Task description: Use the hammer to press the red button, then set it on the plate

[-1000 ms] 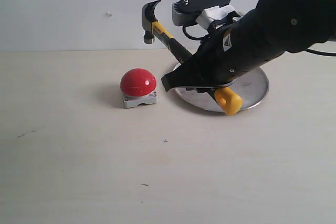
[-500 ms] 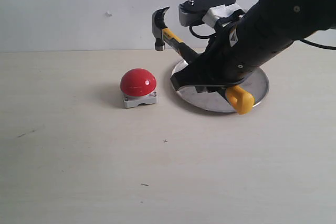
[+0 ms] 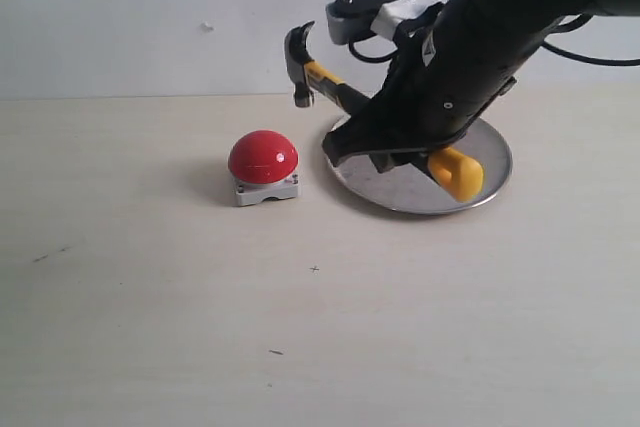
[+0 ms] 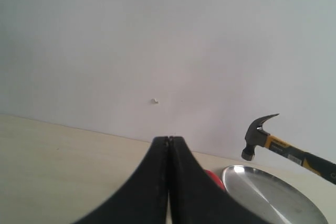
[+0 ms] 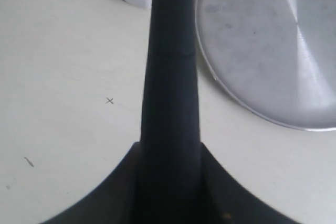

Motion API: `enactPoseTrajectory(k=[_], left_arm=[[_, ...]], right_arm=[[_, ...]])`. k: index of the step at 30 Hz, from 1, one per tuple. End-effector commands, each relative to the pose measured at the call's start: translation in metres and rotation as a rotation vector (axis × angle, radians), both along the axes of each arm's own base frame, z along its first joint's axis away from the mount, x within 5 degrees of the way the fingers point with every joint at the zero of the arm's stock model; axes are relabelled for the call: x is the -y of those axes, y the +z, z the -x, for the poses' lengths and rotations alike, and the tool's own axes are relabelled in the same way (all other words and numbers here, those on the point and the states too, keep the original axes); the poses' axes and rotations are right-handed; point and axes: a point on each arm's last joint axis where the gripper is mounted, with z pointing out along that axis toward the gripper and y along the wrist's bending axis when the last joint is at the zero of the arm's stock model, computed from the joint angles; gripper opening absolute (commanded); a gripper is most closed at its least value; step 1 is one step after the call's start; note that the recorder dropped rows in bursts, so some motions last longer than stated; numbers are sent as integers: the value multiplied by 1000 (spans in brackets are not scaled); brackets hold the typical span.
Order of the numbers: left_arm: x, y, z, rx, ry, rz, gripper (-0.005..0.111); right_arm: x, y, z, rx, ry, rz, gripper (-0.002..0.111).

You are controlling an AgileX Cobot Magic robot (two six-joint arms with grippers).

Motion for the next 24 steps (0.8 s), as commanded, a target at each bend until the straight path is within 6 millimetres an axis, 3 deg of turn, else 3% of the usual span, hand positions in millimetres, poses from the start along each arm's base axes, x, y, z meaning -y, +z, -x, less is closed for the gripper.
enactPoseTrajectory(k=[1,6,12,16,19,24], left_arm=[[0,-1,0,1,4,2,0],[0,-1,0,2,4,-1,0],[0,-1,0,2,4,-1,0],[0,-1,0,2,4,-1,0],[0,-1,0,2,4,-1,0],[0,-1,0,2,4,-1,0]], right_arm=[[-6,8,-10,105,35,-52,0],[-5,11,-21,153,69,-53,0],[17,20,-44,60,35,-91,0],[24,23,-51,42,-16,-204,0],[19,26,-52,57,-32,-289,0],[-7,21,-44,42,54,-347,0]])
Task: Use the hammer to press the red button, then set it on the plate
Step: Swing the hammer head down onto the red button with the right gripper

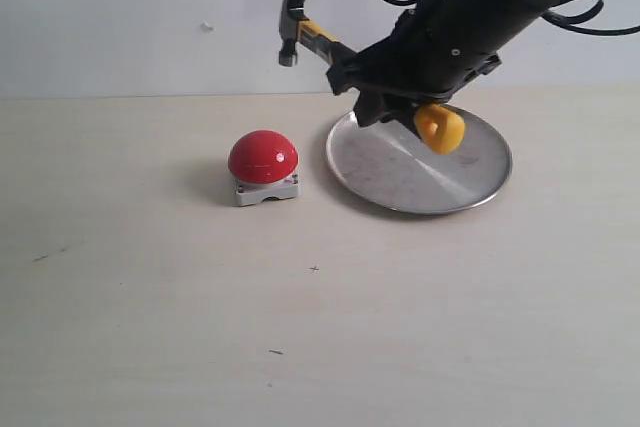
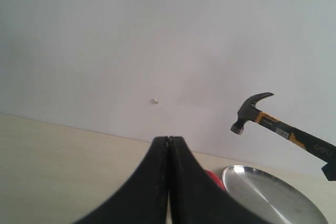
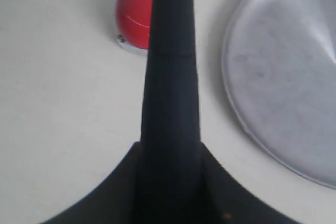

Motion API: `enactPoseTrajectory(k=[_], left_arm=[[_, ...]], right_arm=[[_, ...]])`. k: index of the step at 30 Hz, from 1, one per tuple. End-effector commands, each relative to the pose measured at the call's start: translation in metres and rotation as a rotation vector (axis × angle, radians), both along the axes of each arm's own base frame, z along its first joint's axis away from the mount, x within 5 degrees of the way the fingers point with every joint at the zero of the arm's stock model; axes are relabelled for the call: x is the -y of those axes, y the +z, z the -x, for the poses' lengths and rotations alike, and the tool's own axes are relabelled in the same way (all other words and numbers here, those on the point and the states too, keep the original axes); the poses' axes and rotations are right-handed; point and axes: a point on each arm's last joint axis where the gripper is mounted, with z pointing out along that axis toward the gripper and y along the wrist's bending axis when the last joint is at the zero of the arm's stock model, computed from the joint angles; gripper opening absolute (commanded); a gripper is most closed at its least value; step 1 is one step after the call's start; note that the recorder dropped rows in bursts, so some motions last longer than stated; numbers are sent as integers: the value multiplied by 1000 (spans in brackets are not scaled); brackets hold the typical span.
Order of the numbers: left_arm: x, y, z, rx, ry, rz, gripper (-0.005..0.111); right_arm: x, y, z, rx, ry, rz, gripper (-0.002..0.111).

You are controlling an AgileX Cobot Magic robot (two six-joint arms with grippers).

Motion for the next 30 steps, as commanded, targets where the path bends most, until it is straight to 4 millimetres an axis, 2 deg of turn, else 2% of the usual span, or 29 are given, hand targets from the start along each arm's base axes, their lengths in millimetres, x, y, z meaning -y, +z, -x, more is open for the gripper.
enactPoseTrajectory(k=[1,9,12,15,19,23,30], left_arm=[[0,-1,0,2,4,-1,0],[0,-1,0,2,4,-1,0],[0,-1,0,2,4,-1,0],[0,-1,0,2,4,-1,0],[0,-1,0,2,4,-1,0],[0,-1,0,2,4,-1,0],[0,-1,0,2,4,-1,0]], right_arm=[[-23,8,-1,91,31,-83,0],[-51,-18,0,118,59,-29,0],[-55,-10,11,225,33,-32,0],[-50,-9,22,237,43,-15,0],[-41,-22,34,224,43,4,0],[-37,-34,38,194,45,29,0],[-37,-39,38,175,48,41,0]])
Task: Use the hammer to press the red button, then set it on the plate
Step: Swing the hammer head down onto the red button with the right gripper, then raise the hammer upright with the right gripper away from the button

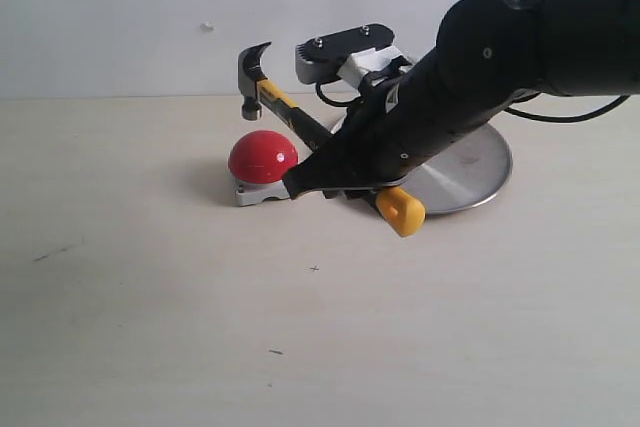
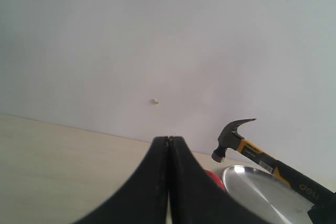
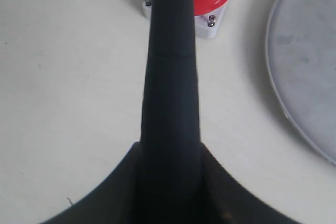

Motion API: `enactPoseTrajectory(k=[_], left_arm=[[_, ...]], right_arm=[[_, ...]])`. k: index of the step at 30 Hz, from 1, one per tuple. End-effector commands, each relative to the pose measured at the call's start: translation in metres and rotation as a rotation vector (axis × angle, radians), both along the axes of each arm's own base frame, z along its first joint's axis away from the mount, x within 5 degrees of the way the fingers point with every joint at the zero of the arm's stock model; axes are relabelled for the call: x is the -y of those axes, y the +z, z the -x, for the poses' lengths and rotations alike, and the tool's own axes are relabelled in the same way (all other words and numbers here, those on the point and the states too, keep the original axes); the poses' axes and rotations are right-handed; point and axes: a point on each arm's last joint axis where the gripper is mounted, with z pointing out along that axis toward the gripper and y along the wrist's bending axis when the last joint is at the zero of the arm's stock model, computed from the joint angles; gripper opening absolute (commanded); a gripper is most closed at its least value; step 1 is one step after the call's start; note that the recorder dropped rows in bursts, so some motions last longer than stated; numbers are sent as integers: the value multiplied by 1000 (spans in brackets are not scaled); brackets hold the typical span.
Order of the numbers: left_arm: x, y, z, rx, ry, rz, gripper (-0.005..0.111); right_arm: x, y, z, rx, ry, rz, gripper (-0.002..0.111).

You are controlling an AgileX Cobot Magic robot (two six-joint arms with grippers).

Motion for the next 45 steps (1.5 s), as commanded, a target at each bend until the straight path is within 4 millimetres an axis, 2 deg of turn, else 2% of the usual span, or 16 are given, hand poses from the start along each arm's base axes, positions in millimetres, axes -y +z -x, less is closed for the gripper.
enactPoseTrajectory(k=[1,6,11,14,20,23,25,27,31,33,34,39,42,45], left_arm=[[0,-1,0,2,4,-1,0],[0,-1,0,2,4,-1,0],[0,-1,0,2,4,-1,0],[0,-1,0,2,4,-1,0],[0,-1,0,2,4,-1,0],[0,-1,0,2,4,-1,0],[0,-1,0,2,4,-1,0],[0,-1,0,2,4,-1,0],[0,-1,0,2,4,-1,0],[0,-1,0,2,4,-1,0],[0,-1,0,2,4,-1,0],[0,-1,0,2,4,-1,0],[0,-1,0,2,4,-1,0],[0,-1,0,2,4,-1,0]], right_arm=[[-3,8,-7,82,-2,-36,0],[-6,-4,-13,93,-7,-34,0],[-7,-3,-14,106,-7,-39,0],[-6,10,-14,139,-4,-56,0],[-2,58,-8,250,-2,-128,0],[-1,63,-7,257,-2,-134,0],[-4,53,-11,234,0,-116,0],[-7,35,-15,185,2,-82,0],[-14,-23,-24,21,6,26,0],[-15,-35,-26,3,12,51,0],[-16,-35,-28,17,4,39,0],[-15,7,-29,174,-28,-89,0],[-12,40,-20,240,-63,-197,0],[-1,58,-11,311,-94,-267,0]])
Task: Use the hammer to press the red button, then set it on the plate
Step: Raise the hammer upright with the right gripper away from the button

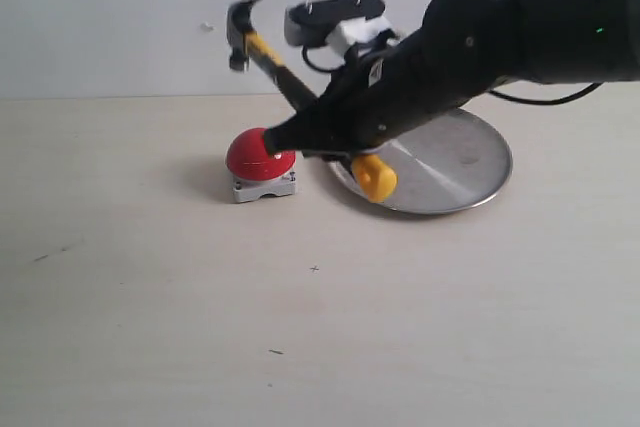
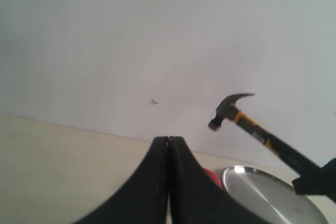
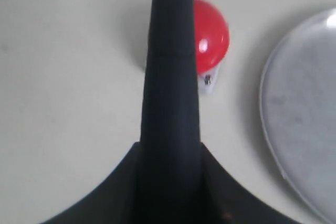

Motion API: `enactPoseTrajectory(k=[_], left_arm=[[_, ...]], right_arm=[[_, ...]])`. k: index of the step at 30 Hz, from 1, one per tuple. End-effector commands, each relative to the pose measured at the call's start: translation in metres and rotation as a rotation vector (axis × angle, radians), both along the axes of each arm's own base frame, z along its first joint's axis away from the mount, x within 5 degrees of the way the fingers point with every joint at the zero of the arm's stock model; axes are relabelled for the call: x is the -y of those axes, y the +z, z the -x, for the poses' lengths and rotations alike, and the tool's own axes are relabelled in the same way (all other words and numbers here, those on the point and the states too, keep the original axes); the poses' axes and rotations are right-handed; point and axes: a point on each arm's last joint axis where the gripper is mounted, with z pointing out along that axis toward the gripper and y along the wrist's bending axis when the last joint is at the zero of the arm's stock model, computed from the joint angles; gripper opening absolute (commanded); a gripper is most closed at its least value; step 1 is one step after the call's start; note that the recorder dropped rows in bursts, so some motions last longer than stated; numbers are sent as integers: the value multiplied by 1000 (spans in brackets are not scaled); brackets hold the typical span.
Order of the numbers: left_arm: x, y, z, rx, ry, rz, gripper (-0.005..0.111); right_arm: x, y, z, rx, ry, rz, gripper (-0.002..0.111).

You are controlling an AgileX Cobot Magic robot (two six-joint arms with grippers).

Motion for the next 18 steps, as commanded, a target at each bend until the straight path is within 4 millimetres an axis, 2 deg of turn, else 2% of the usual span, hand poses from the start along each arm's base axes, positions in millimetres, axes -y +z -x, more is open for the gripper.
enactPoseTrajectory(k=[1,10,13,18], left_arm=[[0,-1,0,2,4,-1,0],[0,-1,0,2,4,-1,0],[0,-1,0,2,4,-1,0],[0,-1,0,2,4,-1,0]], right_arm=[[15,45,8,224,-74,-193,0],[74,9,30,340,-375,-405,0],[83,4,36,412,-454,-545,0],[85,7,39,458,-466,-774,0]])
